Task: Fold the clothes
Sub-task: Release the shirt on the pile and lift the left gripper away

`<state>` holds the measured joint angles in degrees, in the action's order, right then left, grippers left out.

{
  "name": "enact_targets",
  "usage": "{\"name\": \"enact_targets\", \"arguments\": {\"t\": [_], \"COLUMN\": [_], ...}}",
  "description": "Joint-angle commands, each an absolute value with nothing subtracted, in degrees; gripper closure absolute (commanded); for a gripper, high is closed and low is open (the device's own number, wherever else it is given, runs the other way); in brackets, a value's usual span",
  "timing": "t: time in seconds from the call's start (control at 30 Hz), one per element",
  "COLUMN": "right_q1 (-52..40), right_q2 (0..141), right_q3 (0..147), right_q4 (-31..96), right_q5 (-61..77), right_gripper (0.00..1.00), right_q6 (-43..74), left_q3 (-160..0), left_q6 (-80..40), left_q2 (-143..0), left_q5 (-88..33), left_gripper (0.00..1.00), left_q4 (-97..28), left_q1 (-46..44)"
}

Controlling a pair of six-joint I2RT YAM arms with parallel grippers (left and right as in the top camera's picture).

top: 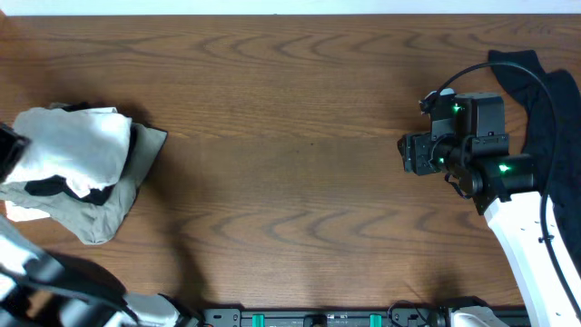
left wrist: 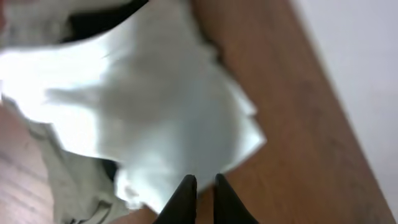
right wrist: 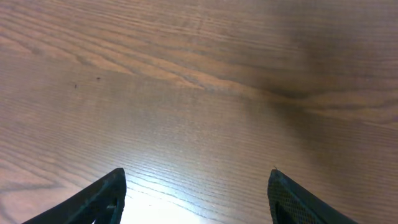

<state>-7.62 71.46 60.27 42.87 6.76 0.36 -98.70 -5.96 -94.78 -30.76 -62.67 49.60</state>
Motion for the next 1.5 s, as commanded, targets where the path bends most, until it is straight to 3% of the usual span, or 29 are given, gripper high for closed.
{"name": "enact_targets", "arguments": {"t": [0.0,0.23,0.33,0.43,0.73,0.9,1.07,1.47], "right_q1": [-7.03,-7.03,-7.03,-7.03,-7.03,-7.03,-6.98,-6.37], "right_q2": [71.13,71.13,71.13,71.13,71.13,71.13,71.13,71.13], "right_q3": [60.29,60.29,60.29,60.29,60.29,60.29,60.29,60.29], "right_q4": [43.11,43.11,43.2,43.48,44.36,44.53,44.53,44.62], "right_q5": [5.8,5.8,5.8,5.8,5.78,5.72,5.3,5.32], "right_gripper": [0.29,0.29,0.29,0.29,0.29,0.28,0.28,0.28], "right_q6": [-0.49,-0.47,-0.47,-0.47,-0.47,-0.49,-0.49,-0.49], "left_q3": [-98.65,-98.61,-98.45,-98.45,-92.97,-86.59,-83.85,-83.85], "left_q6": [-3.44,-0.36,5.96,7.77,13.13,12.34,12.32,18.37], "left_q2": [-89.65,-89.97,-93.1,-97.82,-112.09,-119.0,-127.35,-131.02], "left_q5": [-35.48,-40.25,-47.31,-51.55,-60.86,-62.59,-68.03,-70.5], "left_gripper": [0.87,0.86,0.75,0.73,0.73,0.72,0.57,0.46], "left_q4": [-62.61,-61.58,-60.55,-60.58,-60.45,-54.19,-51.03,-51.57], "left_q1": [48.84,41.45,37.91,37.28,43.38,49.25,53.36,50.83]}}
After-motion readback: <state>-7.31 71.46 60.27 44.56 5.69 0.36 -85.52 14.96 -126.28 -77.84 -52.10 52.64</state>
